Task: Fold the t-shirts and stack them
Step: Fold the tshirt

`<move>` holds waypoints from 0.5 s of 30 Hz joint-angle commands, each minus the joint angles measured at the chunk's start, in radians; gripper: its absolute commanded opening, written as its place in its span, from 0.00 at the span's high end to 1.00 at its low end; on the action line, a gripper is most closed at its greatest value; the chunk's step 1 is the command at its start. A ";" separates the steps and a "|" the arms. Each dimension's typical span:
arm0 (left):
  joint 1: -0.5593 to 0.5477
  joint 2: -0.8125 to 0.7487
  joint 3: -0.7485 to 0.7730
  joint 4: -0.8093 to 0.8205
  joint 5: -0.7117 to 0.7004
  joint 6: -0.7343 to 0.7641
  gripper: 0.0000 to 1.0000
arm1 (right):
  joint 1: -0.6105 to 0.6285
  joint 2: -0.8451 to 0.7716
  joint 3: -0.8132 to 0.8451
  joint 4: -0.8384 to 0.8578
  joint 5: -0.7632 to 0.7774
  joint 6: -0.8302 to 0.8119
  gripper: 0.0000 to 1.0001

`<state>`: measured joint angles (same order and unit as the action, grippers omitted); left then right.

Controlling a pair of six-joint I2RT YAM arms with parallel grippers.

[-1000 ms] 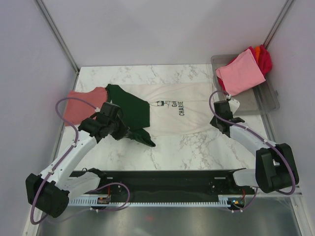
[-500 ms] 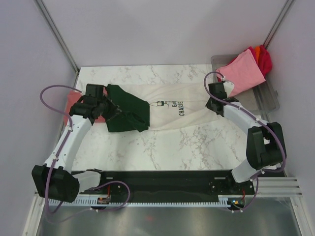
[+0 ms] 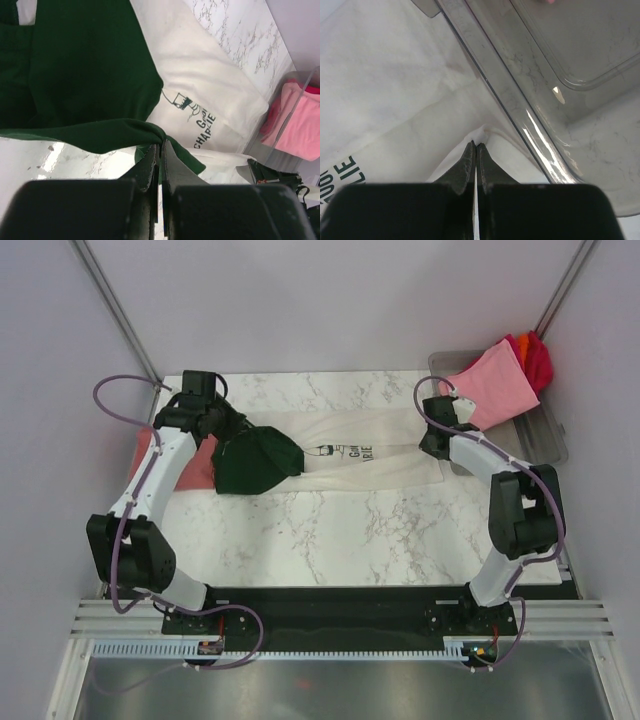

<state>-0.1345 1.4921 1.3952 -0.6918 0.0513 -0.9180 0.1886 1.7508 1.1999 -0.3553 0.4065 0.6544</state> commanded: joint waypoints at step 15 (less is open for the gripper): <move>0.042 0.289 0.274 0.090 0.021 0.005 0.98 | -0.035 0.119 0.165 -0.011 0.048 0.008 1.00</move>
<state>-0.0998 1.7443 1.6096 -0.6628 0.0563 -0.9180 0.1650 1.8503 1.3087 -0.3672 0.4179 0.6579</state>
